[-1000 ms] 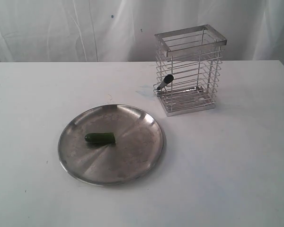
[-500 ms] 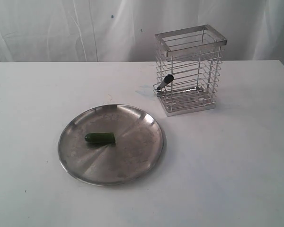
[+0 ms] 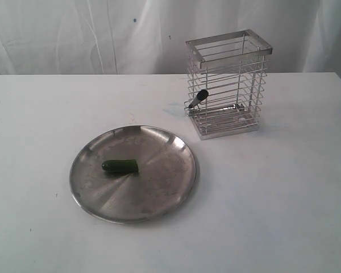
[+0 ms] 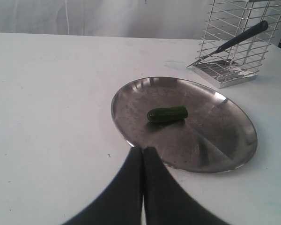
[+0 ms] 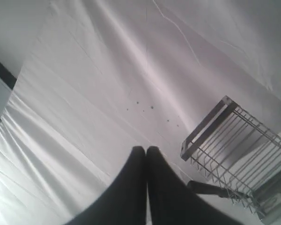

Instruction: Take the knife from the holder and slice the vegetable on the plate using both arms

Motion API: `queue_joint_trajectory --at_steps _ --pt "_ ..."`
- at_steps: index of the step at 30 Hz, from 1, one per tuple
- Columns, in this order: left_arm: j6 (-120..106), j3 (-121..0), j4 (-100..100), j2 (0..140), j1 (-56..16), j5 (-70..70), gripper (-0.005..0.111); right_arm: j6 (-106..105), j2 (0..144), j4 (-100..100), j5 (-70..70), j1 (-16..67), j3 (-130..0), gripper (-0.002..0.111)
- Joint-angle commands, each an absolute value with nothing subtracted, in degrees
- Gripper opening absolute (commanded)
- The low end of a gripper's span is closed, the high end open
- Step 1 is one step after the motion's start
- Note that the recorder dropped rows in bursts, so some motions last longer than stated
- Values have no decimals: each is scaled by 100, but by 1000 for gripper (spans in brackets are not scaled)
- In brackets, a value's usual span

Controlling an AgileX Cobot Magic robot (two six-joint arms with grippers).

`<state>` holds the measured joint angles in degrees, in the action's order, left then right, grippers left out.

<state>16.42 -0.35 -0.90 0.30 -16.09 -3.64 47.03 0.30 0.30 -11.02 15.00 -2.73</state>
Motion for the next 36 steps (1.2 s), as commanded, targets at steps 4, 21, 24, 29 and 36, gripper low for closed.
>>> queue_joint_trajectory --at_steps 4,21,24,29,36 --pt "1657 0 -45 0 -1609 -382 0 5587 0 -778 -821 1542 -896 10" --pt "1657 0 -45 0 -1609 -371 0 11838 2967 -9995 -1180 2063 -3609 46" --pt "1657 0 -45 0 -1609 -371 0 12035 4157 -9995 -1343 2063 -3829 46" --pt "1657 0 -45 0 -1609 -371 0 11182 4986 -9995 104 2063 -3897 46" --pt "1657 0 -45 0 -1609 -371 0 7056 4818 -6138 3026 2049 -3893 46"
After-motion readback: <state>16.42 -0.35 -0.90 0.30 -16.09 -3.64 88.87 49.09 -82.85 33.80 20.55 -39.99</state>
